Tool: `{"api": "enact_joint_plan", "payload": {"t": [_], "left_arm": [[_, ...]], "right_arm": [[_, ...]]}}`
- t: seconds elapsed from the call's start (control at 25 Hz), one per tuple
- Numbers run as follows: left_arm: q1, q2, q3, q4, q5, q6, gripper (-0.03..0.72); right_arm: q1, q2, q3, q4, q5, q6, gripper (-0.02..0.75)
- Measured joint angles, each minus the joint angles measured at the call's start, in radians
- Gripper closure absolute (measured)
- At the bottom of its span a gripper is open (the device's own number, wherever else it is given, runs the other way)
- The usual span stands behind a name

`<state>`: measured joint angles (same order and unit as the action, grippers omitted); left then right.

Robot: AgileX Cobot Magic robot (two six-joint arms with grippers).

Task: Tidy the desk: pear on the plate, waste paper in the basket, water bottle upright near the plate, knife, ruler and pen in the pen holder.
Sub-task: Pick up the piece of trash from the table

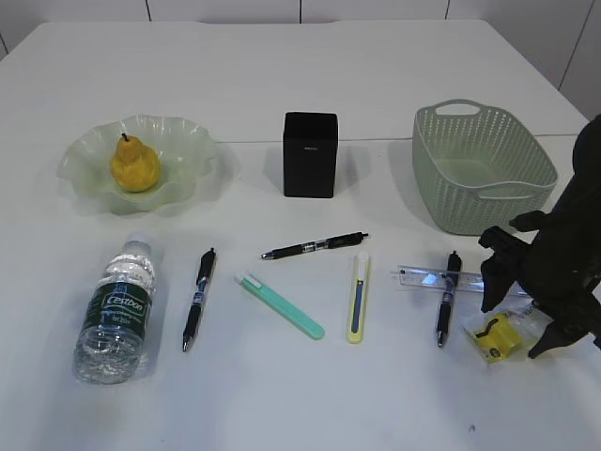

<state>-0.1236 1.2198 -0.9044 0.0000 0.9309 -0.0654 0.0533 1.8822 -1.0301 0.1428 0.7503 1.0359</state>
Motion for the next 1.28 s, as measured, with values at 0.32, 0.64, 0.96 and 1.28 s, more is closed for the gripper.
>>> {"api": "enact_joint_plan", "payload": {"t": [0.32,0.64,0.96,1.28], "left_arm": [[0.000,0.000,0.000,0.000,0.000,0.000,0.160],[0.000,0.000,0.000,0.000,-0.007,0.000,0.160],[0.000,0.000,0.000,0.000,-0.015,0.000,0.160],[0.000,0.000,0.000,0.000,-0.022,0.000,0.160]], "right_arm": [[0.000,0.024,0.000,-0.001,-0.018,0.003,0.201],[0.000,0.026,0.000,-0.001,-0.024,0.003,0.274],[0.000,0.026,0.000,-0.001,-0.003,0.007,0.486],[0.000,0.026,0.000,-0.001,0.045,-0.015,0.568]]}}
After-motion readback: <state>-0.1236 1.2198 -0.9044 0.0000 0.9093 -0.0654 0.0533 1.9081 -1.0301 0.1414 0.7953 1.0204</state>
